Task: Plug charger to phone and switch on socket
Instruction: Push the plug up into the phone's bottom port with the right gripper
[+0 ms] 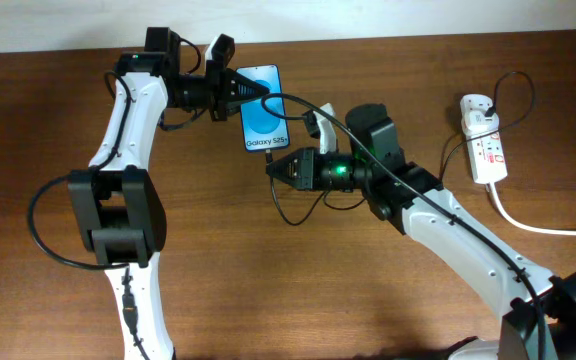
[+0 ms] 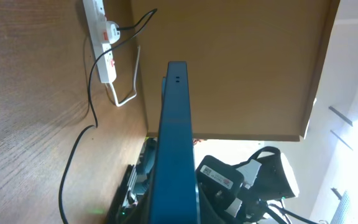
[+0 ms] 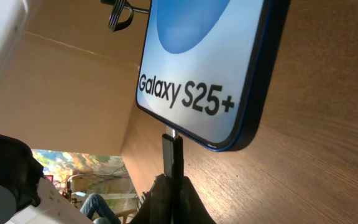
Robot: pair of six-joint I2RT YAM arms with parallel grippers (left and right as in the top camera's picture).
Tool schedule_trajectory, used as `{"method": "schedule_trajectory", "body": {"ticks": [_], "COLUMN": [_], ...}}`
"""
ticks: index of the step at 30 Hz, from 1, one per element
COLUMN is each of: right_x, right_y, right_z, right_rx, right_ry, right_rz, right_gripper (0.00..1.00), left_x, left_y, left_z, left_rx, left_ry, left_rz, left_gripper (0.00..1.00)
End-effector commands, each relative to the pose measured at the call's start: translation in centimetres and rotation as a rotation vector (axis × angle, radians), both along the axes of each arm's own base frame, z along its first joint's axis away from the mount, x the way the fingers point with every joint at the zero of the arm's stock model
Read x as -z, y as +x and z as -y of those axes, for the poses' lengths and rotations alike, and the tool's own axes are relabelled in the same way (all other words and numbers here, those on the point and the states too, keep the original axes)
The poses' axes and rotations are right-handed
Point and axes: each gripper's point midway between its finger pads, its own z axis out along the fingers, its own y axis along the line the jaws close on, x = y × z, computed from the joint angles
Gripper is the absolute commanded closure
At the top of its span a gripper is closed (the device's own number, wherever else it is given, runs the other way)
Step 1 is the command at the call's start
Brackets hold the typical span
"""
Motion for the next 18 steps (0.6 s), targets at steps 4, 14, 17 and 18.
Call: {"method": "schedule_trajectory", "body": {"ticks": [4,14,17,18], "right_x": [-0.2,-1.7,-1.6,-1.6], "right_y": [3.1,4.1,4.6,4.9], "right_z": [2.2,2.1,2.5,3.0], "right_rx": [0.127,0.158,0.18,0.189], "right_ry": [-0.024,0.013,0.006,0.007], "right_rz": [0.041,0.099,0.103,0.102], "right_gripper": [0.96,0.96,0.96,0.96], "left_x": [-2.7,-2.6,-2.6,-2.6], "left_y": [-0.8,-2.1,-2.1,-2.1], "left_z": [0.1,3.0,3.0,3.0], "left_rx": [0.017,0.08,0.081,0.081], "left_ry": [-0.058,-0.056,-0.056,-0.056], "left_rz": [0.028,0.034,0.034,0.035], "left_gripper": [1.0,1.0,1.0,1.0]}}
